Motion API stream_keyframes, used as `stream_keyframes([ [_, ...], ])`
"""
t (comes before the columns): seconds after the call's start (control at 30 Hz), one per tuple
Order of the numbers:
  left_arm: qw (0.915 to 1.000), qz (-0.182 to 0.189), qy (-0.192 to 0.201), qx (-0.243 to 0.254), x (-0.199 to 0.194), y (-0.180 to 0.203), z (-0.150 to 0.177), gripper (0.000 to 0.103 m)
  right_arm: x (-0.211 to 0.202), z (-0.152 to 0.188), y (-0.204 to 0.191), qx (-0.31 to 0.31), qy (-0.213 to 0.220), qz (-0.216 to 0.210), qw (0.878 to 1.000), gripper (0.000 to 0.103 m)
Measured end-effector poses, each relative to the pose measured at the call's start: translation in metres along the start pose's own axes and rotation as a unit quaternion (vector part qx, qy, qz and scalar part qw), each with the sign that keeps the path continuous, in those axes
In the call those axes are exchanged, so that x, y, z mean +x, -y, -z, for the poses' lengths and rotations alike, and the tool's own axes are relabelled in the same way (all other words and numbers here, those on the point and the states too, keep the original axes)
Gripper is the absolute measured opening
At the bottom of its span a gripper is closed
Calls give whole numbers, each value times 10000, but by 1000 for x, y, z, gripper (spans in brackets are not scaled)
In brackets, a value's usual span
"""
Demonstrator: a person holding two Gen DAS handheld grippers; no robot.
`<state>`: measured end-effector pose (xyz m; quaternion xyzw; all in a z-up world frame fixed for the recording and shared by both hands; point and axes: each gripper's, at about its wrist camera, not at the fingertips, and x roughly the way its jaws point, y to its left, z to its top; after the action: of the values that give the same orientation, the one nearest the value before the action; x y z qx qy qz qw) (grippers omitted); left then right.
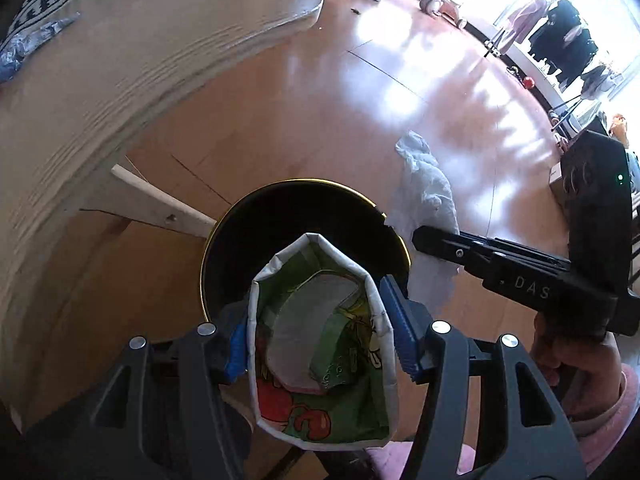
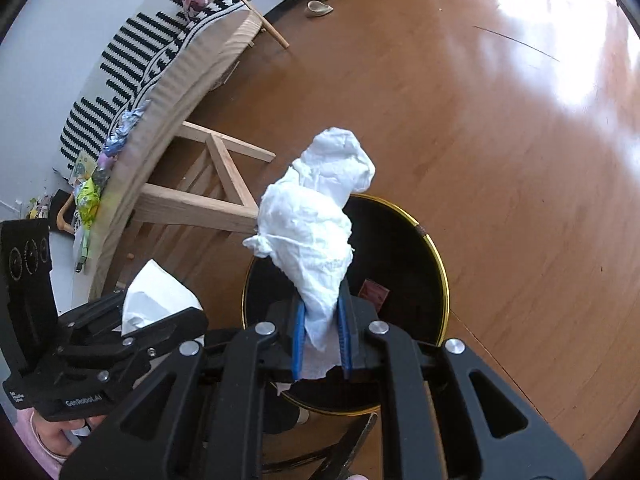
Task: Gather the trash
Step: 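Carry both items to the black bin and release them inside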
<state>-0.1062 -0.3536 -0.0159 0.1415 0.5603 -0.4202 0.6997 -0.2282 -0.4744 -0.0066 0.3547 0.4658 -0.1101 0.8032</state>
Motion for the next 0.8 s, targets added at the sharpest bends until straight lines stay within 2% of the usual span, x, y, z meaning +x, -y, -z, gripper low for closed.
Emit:
stream_keyframes([
  [0.13, 10000, 30, -52, 59, 9, 2, 2, 58, 4, 1, 8, 42, -83, -80, 9999, 14],
  [0.17, 10000, 5, -34, 79, 11, 6, 2, 66, 4, 0, 10, 161, -54, -130, 9998, 17],
  [0.2, 10000, -22, -14, 80, 14, 8, 0, 80, 4, -2, 11, 295, -57, -177, 9994, 38],
  [0.23, 9999, -70, 37, 68, 14, 9, 0, 88, 4, -3, 13, 428, -97, -165, 9989, 58],
  [0.27, 9998, -97, 121, 77, 13, 9, 1, 97, 2, -4, 16, 568, -67, -178, 9982, 90],
  [0.3, 9997, -70, 197, 138, 11, 10, 2, 97, -3, -5, 17, 616, 50, -236, 9978, 96],
  [0.4, 9994, -33, 181, 289, 7, 10, 5, 97, -10, -6, 17, 645, 147, -219, 9976, 96],
  [0.47, 9988, -85, 348, 326, -5, 9, 4, 97, -14, -7, 18, 763, 214, -220, 9966, 96],
  [0.5, 9981, -97, 496, 348, -13, 5, 2, 97, -16, -6, 19, 758, 255, -192, 9966, 96],
  [0.6, 9892, -244, 1406, 341, -72, -9, -3, 97, -19, -6, 8, 476, 440, 171, 9977, 96],
  [0.63, 9844, -405, 1697, 237, -98, -23, -6, 97, -19, -5, 5, 358, 468, 304, 9978, 96],
  [0.7, 9789, -680, 1927, 10, -126, -47, -6, 97, -16, -6, -5, 147, 502, 505, 9974, 96],
  [0.77, 9715, -1041, 2089, -405, -155, -88, 3, 97, -13, -10, -19, 29, 572, 561, 9968, 96],
  [0.8, 9653, -1245, 2184, -711, -170, -116, 14, 97, -12, -12, -28, -29, 611, 556, 9966, 96],
])
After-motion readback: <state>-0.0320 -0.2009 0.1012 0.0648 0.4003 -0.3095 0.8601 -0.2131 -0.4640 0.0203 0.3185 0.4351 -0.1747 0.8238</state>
